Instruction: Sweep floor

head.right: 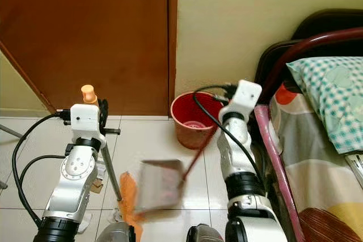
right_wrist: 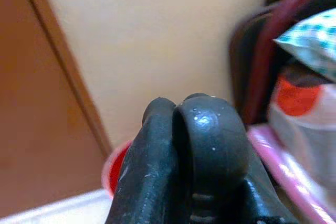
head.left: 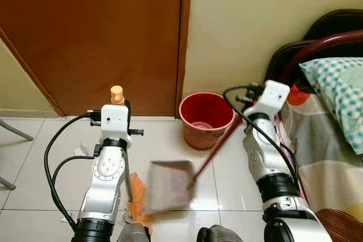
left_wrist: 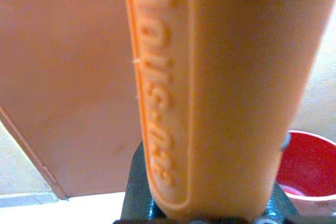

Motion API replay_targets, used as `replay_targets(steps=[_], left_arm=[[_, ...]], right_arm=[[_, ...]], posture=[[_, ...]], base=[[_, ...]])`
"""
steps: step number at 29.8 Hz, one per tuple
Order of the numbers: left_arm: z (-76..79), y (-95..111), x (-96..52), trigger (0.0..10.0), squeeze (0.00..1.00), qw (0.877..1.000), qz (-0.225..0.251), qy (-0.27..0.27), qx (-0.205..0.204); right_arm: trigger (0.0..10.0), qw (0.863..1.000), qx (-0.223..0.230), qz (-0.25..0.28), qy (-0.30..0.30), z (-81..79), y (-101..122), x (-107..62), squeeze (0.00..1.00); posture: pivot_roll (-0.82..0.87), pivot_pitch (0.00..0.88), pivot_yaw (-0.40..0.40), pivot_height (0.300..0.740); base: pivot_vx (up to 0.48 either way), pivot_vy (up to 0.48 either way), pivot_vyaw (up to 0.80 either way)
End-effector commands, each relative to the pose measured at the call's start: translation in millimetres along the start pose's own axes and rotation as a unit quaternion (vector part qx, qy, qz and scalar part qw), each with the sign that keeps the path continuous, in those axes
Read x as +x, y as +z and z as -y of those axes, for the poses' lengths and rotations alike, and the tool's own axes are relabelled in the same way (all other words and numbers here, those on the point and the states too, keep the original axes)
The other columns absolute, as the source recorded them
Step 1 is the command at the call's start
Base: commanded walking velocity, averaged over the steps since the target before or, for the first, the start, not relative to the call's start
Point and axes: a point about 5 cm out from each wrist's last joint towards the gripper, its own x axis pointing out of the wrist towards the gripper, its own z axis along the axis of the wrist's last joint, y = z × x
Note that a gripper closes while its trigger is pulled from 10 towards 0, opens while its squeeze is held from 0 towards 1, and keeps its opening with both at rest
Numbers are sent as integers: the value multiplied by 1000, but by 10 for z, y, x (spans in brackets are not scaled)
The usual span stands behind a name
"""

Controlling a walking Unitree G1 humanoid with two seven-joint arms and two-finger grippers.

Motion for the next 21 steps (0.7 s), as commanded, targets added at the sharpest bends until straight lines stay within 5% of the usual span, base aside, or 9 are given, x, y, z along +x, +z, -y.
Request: replay_targets(steps=[1, 13, 21], left_arm=[[2, 9, -36, 10000, 0, 1000, -2, -13, 12], [38, 53, -26, 10000, 0, 1000, 1, -29, 9], [45, 59, -45, 10000, 0, 999, 1, -33, 6]], right_arm=[[10000, 1000, -12, 8, -14, 84, 41, -10, 0], [10000, 991, -60, -114, -24, 468, -358, -437, 0], [10000, 968, -64, -243, 11, 658, -454, -679, 0]], posture=[[34, 72, -1, 740], [32, 94, 3, 740], [34, 96, 0, 740]], base=[[0, 0, 0], [0, 0, 0], [0, 0, 0]])
